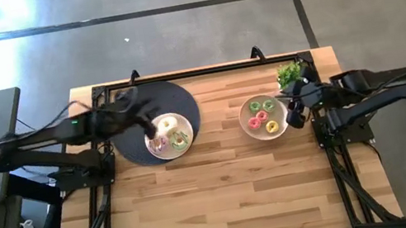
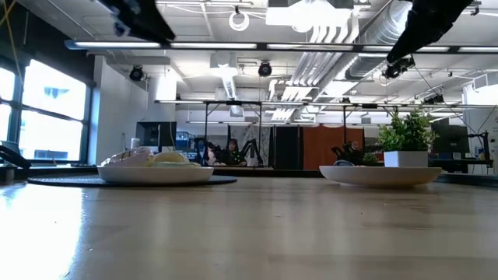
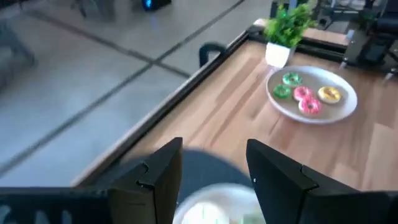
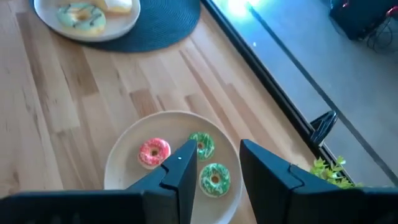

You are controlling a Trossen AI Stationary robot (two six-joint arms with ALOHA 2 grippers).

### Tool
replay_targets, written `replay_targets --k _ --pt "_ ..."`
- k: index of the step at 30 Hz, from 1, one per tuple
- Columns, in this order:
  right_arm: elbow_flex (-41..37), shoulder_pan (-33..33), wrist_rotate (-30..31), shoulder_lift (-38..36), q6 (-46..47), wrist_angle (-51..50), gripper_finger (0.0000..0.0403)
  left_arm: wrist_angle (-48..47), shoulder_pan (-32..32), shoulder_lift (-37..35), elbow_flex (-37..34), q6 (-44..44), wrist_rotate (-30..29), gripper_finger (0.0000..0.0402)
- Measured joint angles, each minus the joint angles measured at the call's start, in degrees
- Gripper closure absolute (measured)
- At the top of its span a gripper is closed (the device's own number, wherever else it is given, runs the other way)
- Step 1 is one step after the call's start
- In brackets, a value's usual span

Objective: Pick & Place donuts
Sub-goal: Return to Home Position

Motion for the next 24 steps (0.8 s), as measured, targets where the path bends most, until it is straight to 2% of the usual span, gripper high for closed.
replay_targets --k 4,11,14,17,21,24 --pt "-4.77 0.00 0.52 -3.69 -2.04 5.18 0.0284 -7.43 -0.02 -10.12 -2.25 -6.67 0.24 0.0227" --pt "-21.51 -0.04 -4.19 -12.64 -13.26 30.65 0.0284 -1.88 -0.02 -26.83 -14.53 -7.74 6.11 0.0227" --pt "-27.34 -0.04 -8.19 -16.12 -18.97 39.41 0.0284 1.59 -0.02 -34.09 -20.31 -7.75 8.66 0.0227" --pt "-30.71 -0.02 -12.40 -19.35 -22.14 42.45 0.0284 4.36 -0.02 -40.72 -25.48 -7.66 10.79 0.0227" --pt "-31.84 -0.04 -13.17 -23.73 -21.50 42.20 0.0284 6.27 -0.02 -48.85 -30.58 -7.73 11.35 0.0227" --pt "-31.85 -0.04 -13.29 -26.66 -20.38 41.42 0.0284 7.60 -0.02 -49.45 -34.03 -7.43 11.52 0.0227"
